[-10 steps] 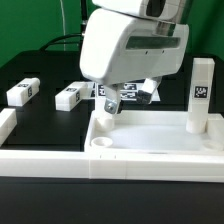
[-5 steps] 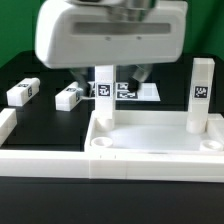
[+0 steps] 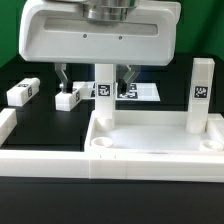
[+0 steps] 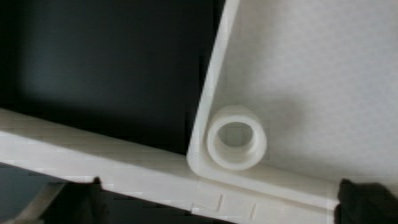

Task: Assemble desk

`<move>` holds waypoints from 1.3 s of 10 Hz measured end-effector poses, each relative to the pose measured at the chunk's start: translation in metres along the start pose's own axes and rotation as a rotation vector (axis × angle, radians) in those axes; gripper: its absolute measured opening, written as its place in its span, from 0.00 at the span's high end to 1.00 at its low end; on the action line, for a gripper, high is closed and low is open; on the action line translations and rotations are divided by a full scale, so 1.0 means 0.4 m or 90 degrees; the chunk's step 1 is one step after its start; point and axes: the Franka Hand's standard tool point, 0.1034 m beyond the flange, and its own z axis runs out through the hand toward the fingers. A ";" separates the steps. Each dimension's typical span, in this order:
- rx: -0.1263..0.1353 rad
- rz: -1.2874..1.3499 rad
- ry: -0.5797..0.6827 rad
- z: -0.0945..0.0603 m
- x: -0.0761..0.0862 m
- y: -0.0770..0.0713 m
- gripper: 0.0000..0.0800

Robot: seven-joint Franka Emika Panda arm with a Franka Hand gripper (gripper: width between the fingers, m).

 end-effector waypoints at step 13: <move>0.127 0.183 -0.087 0.063 -0.200 0.242 0.19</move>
Offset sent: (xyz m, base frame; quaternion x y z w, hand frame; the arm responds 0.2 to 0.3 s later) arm -0.0168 -0.0522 -0.0047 0.0955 -0.0256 0.0327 0.9946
